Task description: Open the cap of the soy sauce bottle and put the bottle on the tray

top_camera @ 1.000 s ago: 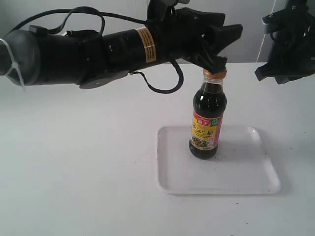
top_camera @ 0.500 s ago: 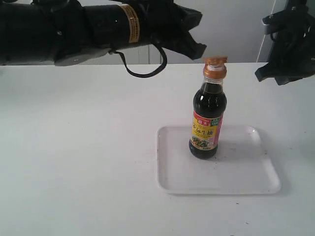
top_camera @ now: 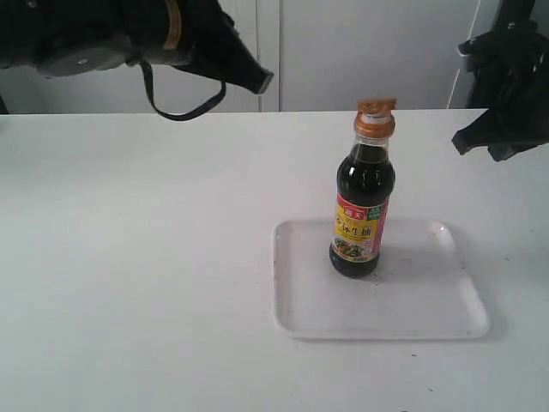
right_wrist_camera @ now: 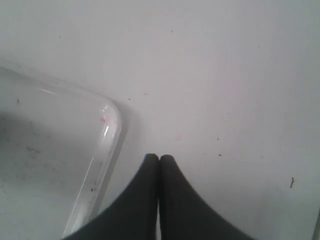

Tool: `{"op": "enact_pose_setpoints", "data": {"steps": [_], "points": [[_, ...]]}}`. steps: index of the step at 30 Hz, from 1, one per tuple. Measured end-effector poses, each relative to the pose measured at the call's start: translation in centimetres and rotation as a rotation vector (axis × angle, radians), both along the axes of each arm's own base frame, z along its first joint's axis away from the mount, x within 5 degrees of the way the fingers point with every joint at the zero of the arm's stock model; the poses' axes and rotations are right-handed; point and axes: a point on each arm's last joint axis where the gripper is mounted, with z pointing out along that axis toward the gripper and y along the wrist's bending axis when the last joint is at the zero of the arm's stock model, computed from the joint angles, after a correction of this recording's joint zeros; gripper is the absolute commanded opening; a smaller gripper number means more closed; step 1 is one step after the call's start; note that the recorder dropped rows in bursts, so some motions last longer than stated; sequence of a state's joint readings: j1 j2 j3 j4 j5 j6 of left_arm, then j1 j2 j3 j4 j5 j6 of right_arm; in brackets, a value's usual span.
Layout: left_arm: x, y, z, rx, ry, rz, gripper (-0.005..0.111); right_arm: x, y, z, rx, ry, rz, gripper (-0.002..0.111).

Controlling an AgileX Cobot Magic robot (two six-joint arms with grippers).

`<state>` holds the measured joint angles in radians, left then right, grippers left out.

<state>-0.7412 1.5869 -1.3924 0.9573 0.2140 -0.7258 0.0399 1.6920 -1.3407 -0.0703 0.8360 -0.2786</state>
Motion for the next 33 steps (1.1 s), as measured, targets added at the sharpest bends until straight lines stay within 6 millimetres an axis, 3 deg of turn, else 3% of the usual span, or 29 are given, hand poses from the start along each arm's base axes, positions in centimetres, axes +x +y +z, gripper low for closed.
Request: {"op": "enact_pose_setpoints", "data": {"steps": [5,10,15,25,33], "points": [[-0.1,2.2,-0.7,0.226,0.067,0.147,0.000,-0.4,-0.1,0.3,-0.014,0.020,0.001,0.000],[-0.7,4.0,-0.8,0.391,0.127,0.230,0.000,-1.4,-0.2,2.0,-0.013,-0.014,-0.001,0.000],[-1.6,5.3,-0.5,0.441,0.198,0.288,0.000,-2.5,-0.2,3.6,-0.013,-0.036,-0.003,0.000],[-4.3,8.3,-1.1,0.469,0.571,0.319,0.000,-4.0,-0.3,5.1,-0.014,-0.028,-0.008,0.000],[-6.4,9.5,0.5,0.451,0.616,0.297,0.000,-4.6,-0.3,5.5,-0.004,-0.023,-0.017,0.000]]}}
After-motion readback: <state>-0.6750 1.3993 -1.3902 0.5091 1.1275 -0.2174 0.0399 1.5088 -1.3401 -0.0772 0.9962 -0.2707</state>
